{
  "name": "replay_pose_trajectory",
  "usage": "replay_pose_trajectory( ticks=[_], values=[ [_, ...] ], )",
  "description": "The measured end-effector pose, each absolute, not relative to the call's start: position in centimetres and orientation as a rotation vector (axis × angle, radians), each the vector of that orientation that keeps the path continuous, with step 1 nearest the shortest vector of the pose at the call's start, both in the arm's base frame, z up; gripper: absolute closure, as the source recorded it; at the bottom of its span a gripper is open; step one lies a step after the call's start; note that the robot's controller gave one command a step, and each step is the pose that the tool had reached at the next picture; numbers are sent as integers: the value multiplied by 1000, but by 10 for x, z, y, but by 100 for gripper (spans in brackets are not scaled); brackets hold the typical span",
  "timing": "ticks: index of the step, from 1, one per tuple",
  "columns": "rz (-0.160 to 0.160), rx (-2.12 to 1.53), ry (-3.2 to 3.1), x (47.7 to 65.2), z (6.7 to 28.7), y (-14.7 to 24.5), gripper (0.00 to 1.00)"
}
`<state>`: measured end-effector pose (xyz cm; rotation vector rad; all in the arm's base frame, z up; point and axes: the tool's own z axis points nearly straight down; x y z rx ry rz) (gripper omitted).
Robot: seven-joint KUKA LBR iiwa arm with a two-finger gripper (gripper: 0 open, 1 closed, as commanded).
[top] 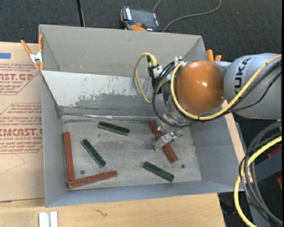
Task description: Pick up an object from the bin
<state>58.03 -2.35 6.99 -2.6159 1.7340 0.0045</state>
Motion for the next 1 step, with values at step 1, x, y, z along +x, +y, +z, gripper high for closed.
replay_pose_trajectory(
  ticks=[1],
  values=[
    [-8,-2703,1592,569,227,-31,100]
  ],
)
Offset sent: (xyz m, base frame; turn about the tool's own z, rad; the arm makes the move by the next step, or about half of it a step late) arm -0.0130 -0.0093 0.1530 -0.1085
